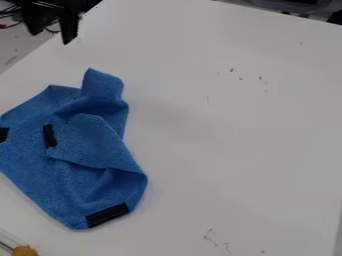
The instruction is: Unfold the cloth from the middle to the top right
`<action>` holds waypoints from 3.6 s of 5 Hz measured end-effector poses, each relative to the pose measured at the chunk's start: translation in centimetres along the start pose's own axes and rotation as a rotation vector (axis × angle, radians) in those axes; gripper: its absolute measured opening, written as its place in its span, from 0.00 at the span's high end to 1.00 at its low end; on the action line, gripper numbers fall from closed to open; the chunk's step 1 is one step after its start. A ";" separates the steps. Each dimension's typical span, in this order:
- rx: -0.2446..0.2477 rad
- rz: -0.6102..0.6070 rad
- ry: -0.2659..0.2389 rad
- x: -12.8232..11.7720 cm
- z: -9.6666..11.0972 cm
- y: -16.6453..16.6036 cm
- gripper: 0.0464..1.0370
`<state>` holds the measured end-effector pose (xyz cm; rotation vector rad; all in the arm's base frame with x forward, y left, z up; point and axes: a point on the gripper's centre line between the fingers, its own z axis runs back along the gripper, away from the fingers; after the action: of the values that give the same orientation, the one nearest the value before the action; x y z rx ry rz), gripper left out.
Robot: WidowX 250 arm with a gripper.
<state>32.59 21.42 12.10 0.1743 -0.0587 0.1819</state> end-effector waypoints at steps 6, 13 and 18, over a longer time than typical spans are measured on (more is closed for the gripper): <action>-0.061 0.278 0.013 -7.6 -6.6 -5.5 0.04; -0.077 0.234 0.084 -6.6 -9.4 -4.5 0.89; -0.080 -0.053 -0.035 0.8 -1.0 -10.1 0.99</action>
<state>35.32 12.00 9.47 0.0994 -0.0958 0.1239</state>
